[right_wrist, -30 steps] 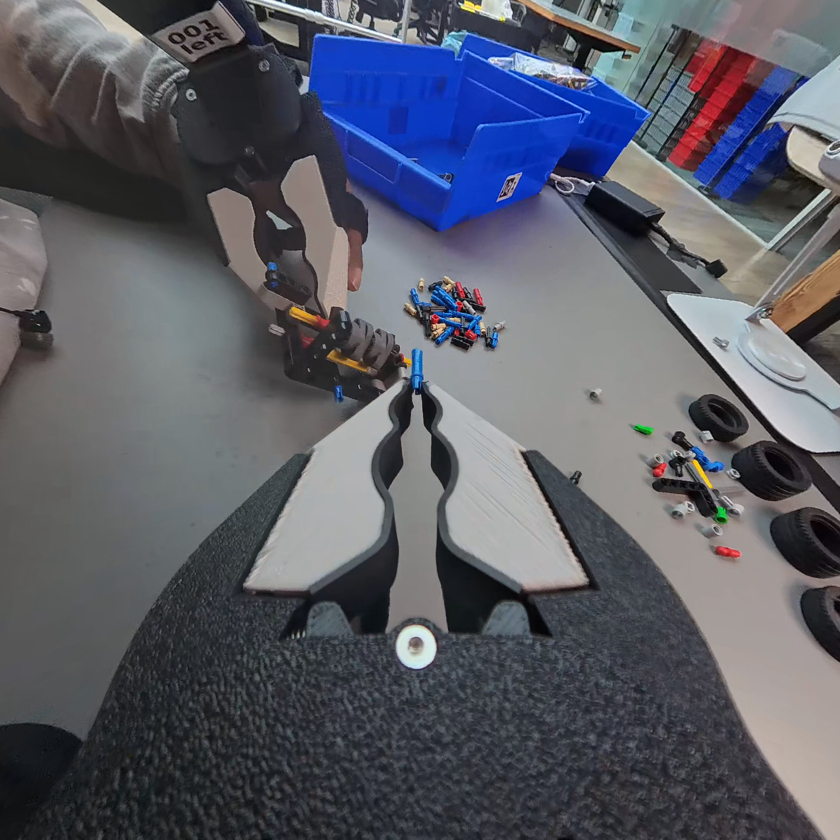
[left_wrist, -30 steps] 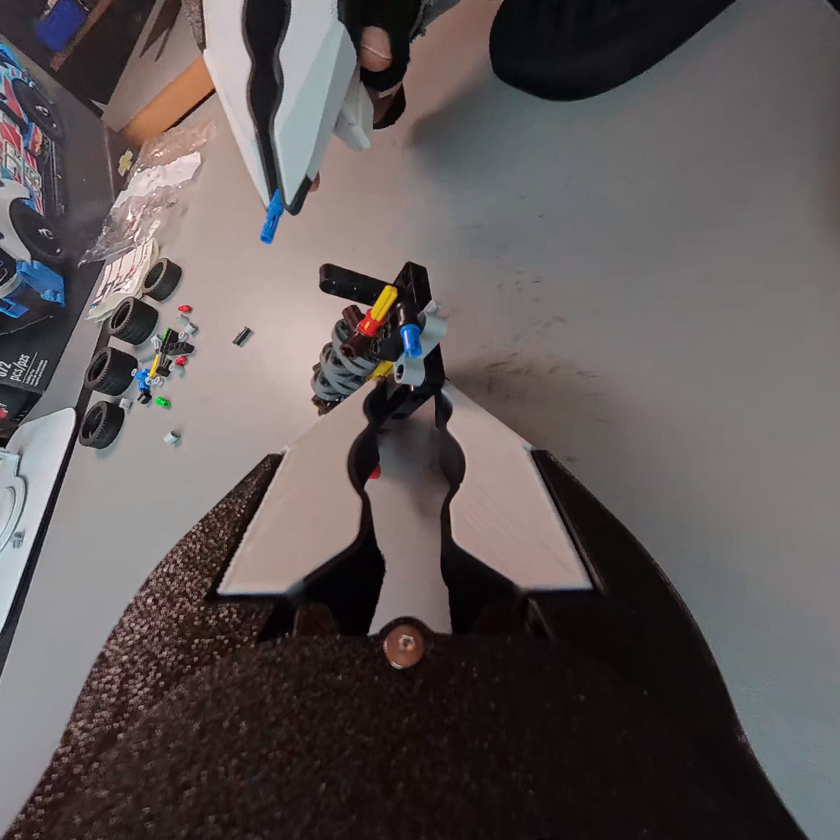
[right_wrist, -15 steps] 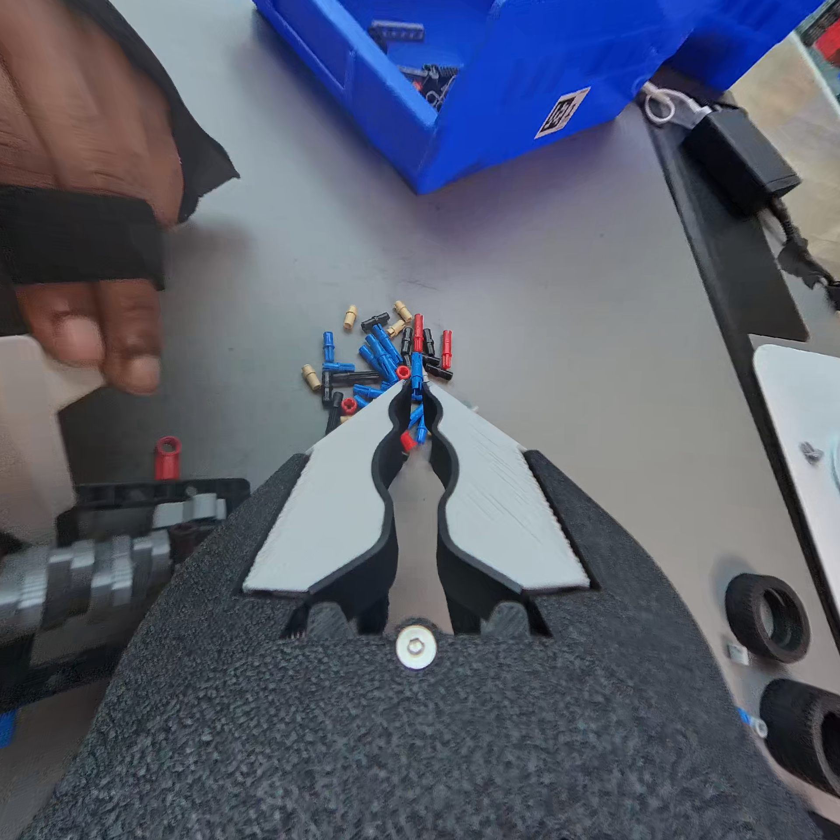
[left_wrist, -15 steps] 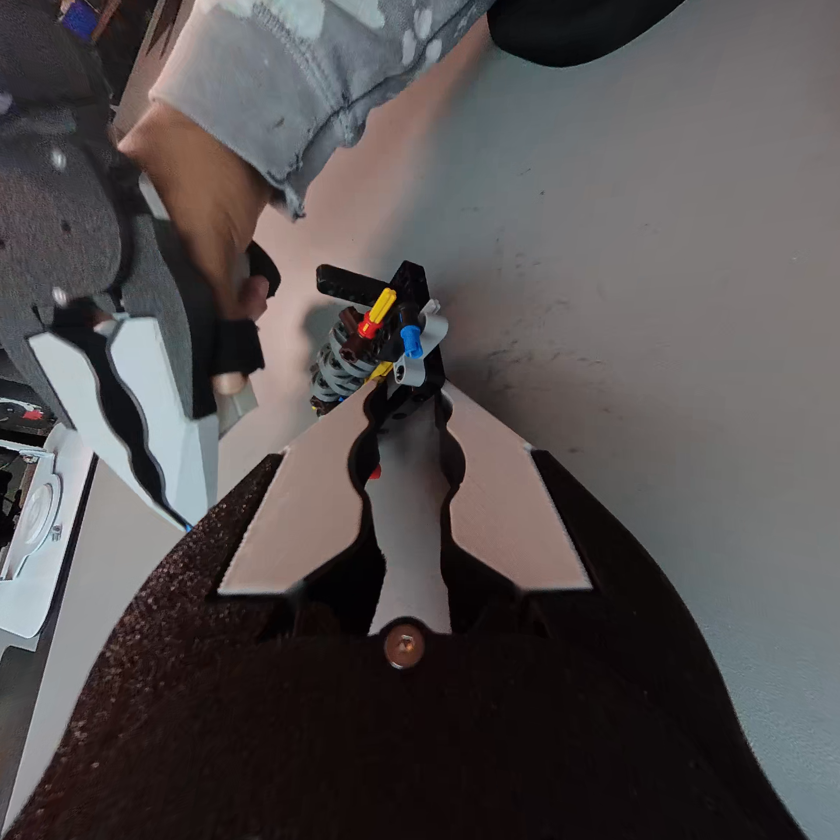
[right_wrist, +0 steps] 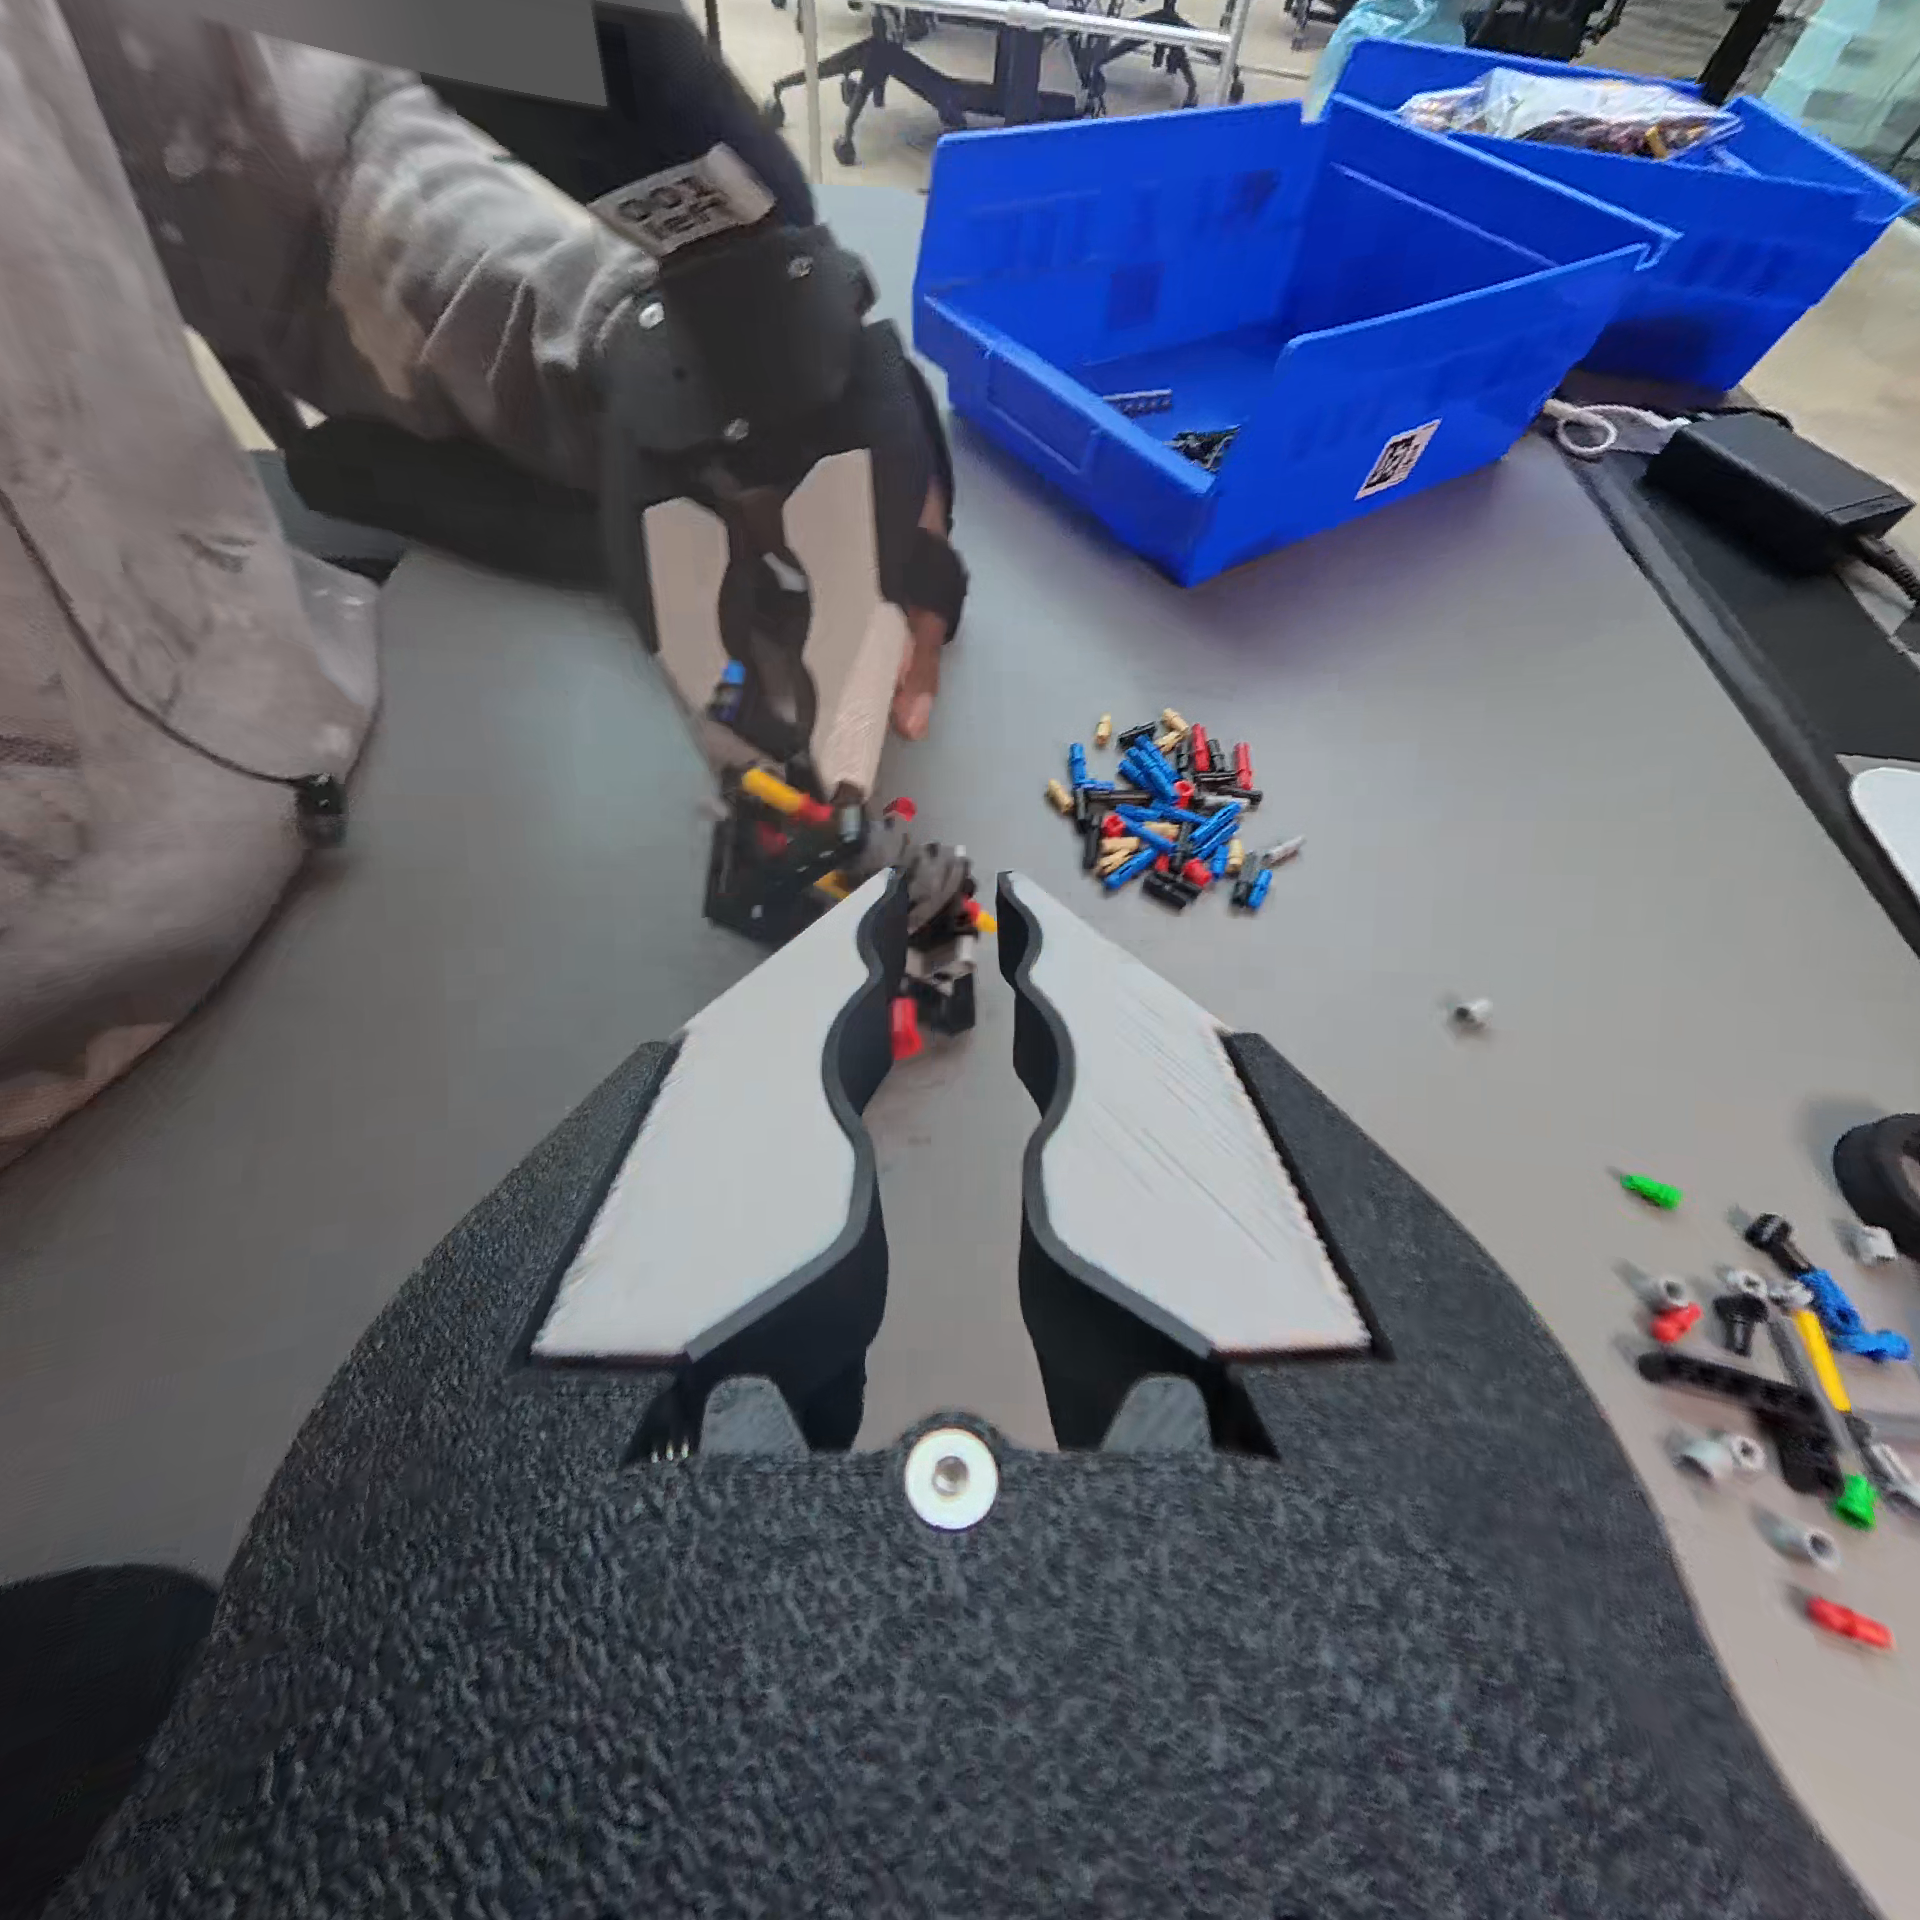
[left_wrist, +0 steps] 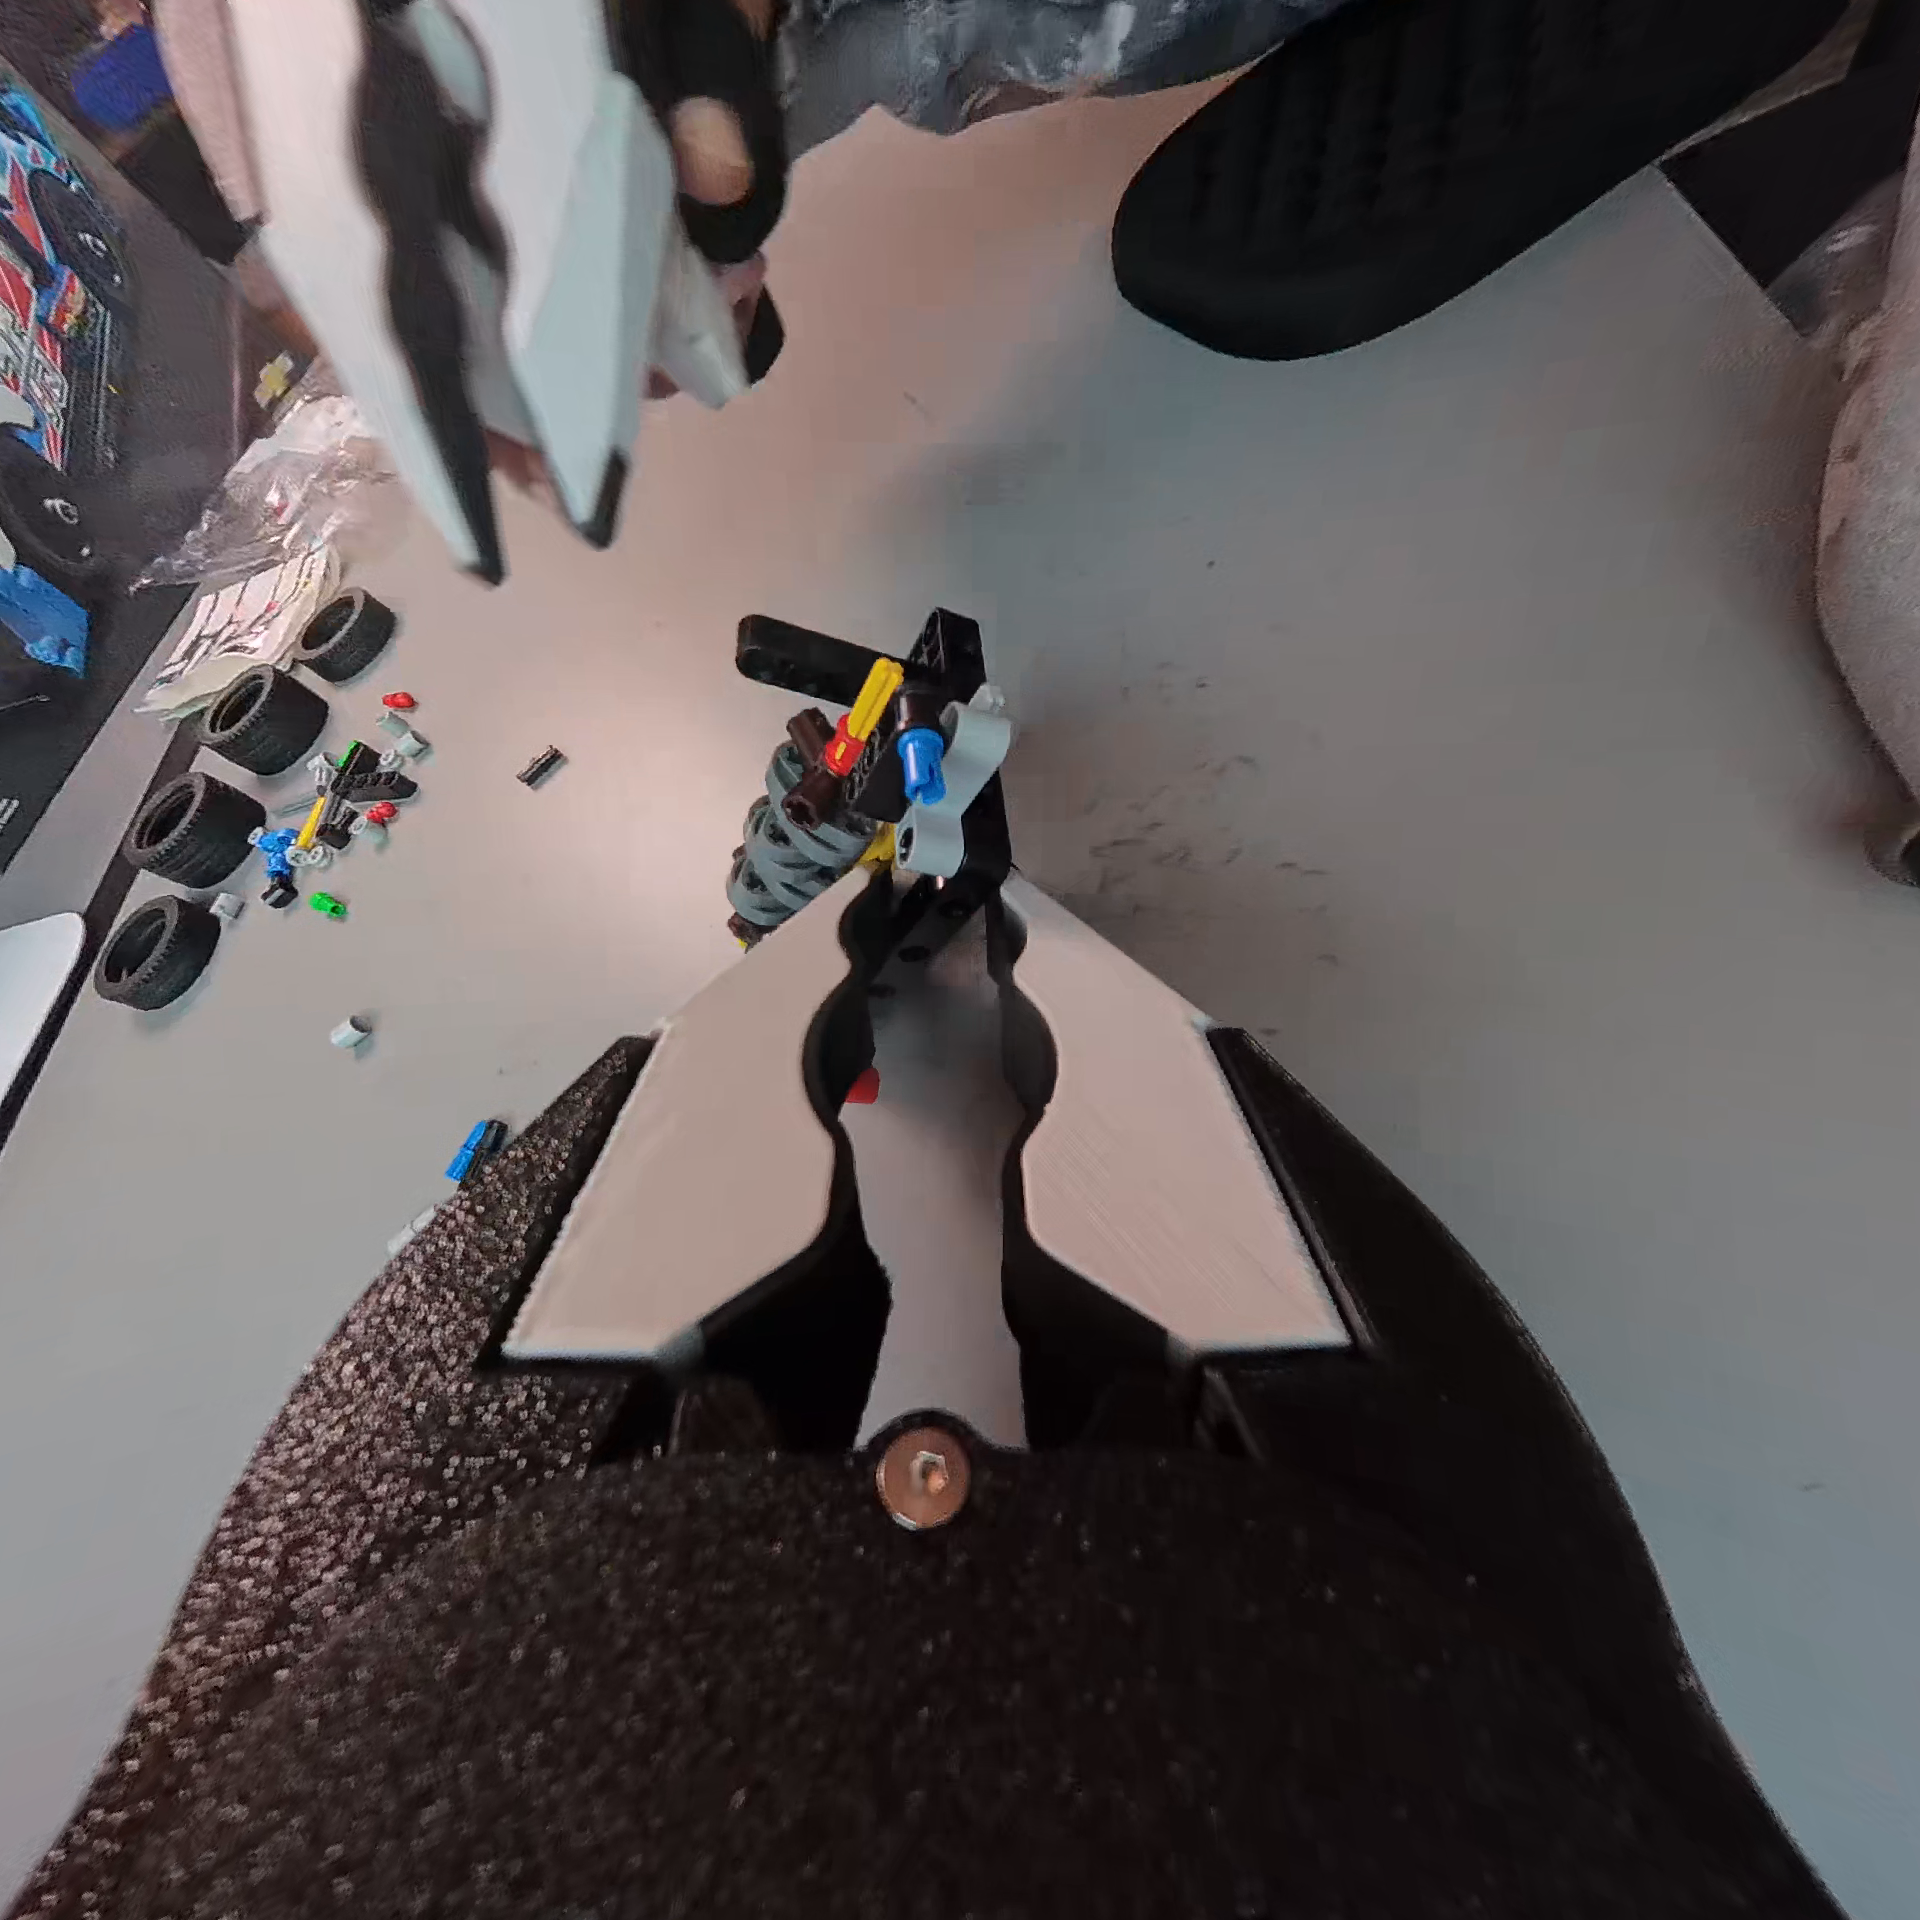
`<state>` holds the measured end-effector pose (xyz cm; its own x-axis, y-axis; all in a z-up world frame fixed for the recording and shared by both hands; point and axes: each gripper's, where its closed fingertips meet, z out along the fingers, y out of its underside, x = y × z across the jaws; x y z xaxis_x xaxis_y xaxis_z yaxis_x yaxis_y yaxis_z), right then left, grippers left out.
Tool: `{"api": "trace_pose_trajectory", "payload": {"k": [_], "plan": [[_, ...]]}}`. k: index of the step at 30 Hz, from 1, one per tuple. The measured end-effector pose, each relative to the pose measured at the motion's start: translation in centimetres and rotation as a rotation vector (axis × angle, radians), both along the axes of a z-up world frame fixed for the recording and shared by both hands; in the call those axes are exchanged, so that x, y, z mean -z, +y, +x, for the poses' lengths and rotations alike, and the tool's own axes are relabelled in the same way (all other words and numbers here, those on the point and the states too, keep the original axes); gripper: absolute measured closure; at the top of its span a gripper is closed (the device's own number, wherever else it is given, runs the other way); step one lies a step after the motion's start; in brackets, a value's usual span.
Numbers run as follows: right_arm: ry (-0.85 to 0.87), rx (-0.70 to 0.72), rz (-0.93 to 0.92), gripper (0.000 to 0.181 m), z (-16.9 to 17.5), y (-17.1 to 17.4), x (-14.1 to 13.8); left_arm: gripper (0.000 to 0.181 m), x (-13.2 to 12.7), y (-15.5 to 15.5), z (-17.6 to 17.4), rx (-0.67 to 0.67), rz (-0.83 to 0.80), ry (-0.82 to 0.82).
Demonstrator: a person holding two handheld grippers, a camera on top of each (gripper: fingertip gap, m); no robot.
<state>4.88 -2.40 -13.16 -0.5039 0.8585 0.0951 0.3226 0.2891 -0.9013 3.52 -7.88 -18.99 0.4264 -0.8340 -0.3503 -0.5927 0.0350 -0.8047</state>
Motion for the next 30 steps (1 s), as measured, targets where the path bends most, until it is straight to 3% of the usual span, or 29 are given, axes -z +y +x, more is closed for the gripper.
{"api": "trace_pose_trajectory", "payload": {"k": [3, 9, 12, 25, 30], "plan": [[-0.020, -0.012, 0.094, 0.165, 1.7, -2.4, 2.3, 0.165, -0.4, 0.1, -0.1, 0.000, -0.020, -0.039], [-0.013, 0.008, 0.213, 0.169, 0.9, -3.0, 4.8, 0.167, -0.9, 0.4, -0.3, -0.011, -0.028, -0.074], [0.003, 0.008, 0.230, 0.177, 0.7, -3.0, 4.6, 0.168, -0.8, 0.4, -0.3, -0.014, -0.021, -0.067], [0.026, 0.027, 0.399, 0.177, 0.4, -3.1, 4.5, 0.168, -0.9, 0.4, -0.6, -0.022, -0.050, -0.087], [0.051, 0.041, 0.294, 0.178, 0.3, -3.1, 3.8, 0.172, -1.5, 0.6, -0.9, -0.029, -0.050, -0.098]]}}
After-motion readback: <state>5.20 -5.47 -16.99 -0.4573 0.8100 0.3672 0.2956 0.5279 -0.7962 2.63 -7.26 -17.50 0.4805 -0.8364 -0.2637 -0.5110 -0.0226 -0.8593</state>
